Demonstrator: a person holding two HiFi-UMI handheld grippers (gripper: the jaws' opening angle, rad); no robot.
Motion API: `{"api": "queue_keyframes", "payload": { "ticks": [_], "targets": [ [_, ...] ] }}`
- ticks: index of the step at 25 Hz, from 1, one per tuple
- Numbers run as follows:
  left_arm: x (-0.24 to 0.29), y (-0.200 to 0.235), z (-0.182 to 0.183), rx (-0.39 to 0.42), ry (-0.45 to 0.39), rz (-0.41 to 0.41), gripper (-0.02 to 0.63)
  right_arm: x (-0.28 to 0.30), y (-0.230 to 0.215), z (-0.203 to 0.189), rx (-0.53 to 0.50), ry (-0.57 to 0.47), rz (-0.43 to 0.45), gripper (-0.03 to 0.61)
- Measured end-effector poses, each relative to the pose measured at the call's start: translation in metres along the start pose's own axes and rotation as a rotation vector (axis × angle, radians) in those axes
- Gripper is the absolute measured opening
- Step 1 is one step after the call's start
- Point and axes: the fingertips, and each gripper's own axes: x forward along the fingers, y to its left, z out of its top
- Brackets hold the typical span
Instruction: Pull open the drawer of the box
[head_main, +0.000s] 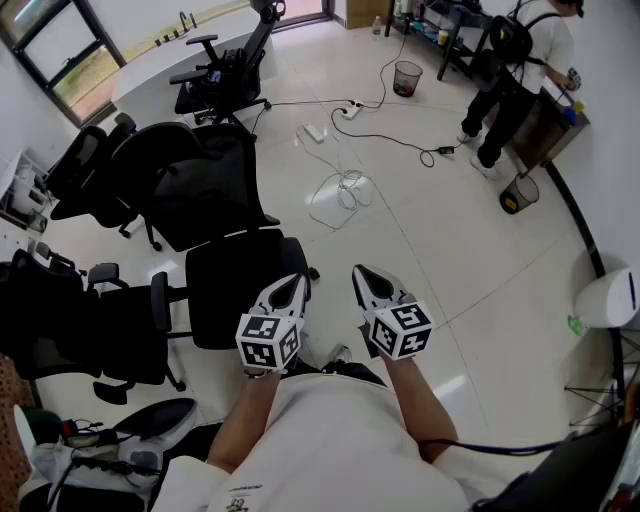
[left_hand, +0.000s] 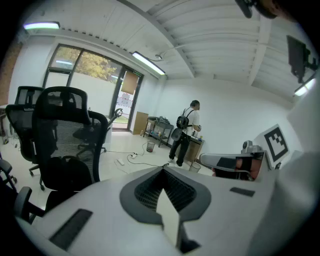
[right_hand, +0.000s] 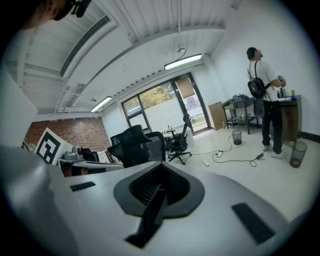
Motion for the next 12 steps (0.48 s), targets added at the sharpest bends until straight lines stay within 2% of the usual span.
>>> {"api": "queue_keyframes", "payload": {
  "ticks": [7, 12],
  "targets": [
    [0.015, -0.026, -0.004, 0.05, 0.037, -0.093, 0.0, -0.02, -0.013, 0.0, 0.024, -0.031, -0.072, -0.013],
    [0.028, -0.043, -0.002, 0.079, 0.062, -0.184, 0.0, -0.038, -0.021, -0.001, 0.042, -0.049, -0.155, -0.012]
  ]
}}
